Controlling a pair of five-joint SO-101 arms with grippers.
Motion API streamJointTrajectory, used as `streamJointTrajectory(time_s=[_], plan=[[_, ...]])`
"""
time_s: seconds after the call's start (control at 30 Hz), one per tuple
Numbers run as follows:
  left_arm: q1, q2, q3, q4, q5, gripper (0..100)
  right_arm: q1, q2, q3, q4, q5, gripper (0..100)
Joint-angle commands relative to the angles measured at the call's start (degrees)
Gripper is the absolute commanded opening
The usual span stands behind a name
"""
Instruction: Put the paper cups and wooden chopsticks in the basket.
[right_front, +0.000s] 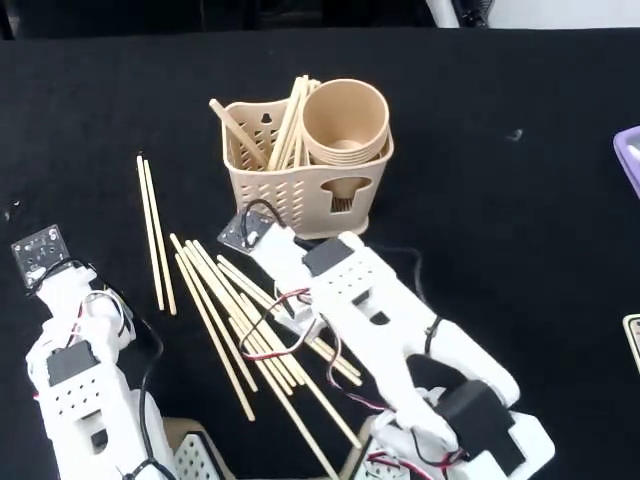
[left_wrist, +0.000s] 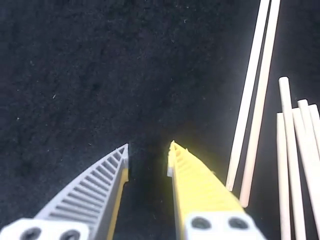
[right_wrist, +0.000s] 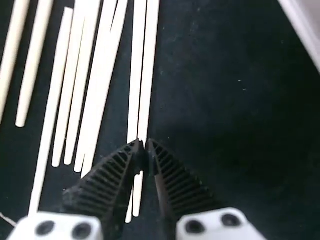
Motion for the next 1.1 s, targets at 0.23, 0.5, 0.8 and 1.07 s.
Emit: streamJointTrajectory(time_s=[0.23, 0.5, 0.8, 1.07], plan=[[-0.4, -0.7, -3.2, -0.8, 0.5, 14, -9.1, 4.2, 1.1, -6.6, -4.4, 13.0], [-0.5, -0.7, -3.1, -0.8, 0.5, 14, -4.2, 15.5, -3.7, -9.1, -3.9, 12.8], [-0.5, -0.7, -3.1, -0.8, 0.5, 14, -3.0, 17.9, -5.1, -6.2, 1.0, 12.4], [-0.5, -0.7, -3.1, -0.8, 0.5, 14, -3.0, 17.9, -5.1, -6.4, 0.6, 2.0]])
